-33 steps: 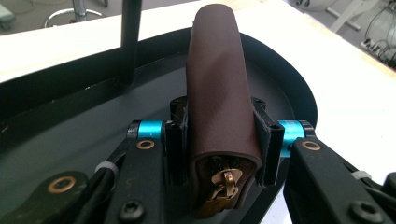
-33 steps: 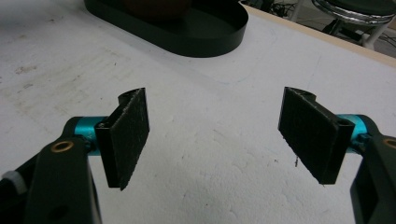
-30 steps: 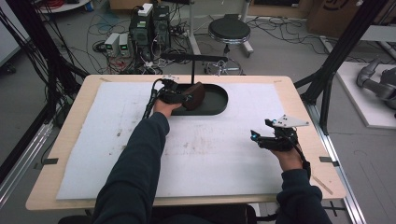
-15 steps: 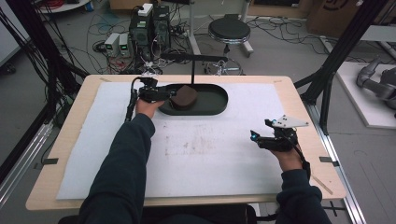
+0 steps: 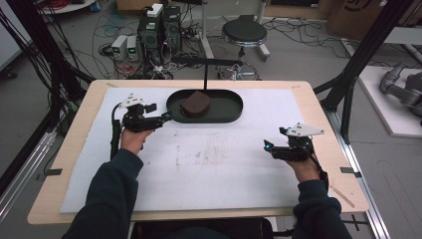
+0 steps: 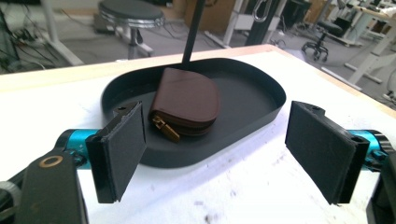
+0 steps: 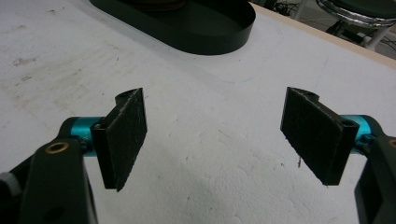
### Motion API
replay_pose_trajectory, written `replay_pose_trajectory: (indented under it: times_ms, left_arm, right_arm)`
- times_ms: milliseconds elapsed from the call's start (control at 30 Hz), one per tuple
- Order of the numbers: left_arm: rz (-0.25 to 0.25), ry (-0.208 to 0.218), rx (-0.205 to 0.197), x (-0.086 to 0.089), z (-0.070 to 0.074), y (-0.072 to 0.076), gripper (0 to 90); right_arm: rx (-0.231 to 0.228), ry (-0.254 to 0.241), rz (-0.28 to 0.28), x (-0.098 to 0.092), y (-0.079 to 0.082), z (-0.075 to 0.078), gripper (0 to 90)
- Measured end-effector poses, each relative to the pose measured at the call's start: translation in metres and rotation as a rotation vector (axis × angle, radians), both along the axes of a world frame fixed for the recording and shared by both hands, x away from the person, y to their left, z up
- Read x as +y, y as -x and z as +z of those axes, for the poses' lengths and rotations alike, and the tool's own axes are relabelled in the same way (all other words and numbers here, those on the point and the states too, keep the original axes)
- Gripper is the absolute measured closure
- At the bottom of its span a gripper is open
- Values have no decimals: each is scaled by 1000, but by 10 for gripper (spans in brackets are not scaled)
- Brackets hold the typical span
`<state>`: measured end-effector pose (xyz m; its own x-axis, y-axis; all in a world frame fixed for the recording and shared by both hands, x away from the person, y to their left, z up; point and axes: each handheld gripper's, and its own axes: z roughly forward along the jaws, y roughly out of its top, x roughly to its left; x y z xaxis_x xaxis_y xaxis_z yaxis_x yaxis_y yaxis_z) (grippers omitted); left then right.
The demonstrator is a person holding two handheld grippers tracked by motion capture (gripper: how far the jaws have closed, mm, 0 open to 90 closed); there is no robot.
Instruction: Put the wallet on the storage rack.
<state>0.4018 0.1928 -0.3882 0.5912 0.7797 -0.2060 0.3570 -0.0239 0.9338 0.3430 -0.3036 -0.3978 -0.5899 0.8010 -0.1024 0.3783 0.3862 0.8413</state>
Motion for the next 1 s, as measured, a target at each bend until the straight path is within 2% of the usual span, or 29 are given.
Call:
replay_pose_trajectory:
  times_ms: [267, 333, 500, 567, 667, 1000]
  left_arm:
    - [-17, -46, -107, 11, -1, 31, 206]
    - [-16, -65, -108, 14, -4, 39, 206]
    - [10, -65, -110, 18, -12, 52, 202]
    - [15, -53, -94, 21, -13, 54, 199]
    - [20, -51, -97, 23, -13, 57, 196]
    - [21, -50, -88, 29, -21, 59, 201]
  right_arm:
    - [-11, -5, 16, 0, 1, 1, 220]
    - [-12, -8, 14, 0, 2, 1, 220]
    - [-14, -2, 20, 2, 5, 1, 219]
    - [-18, 8, 22, 3, 5, 1, 219]
    - [-13, 15, 20, 3, 6, 1, 220]
    - [-7, -1, 17, 2, 6, -1, 220]
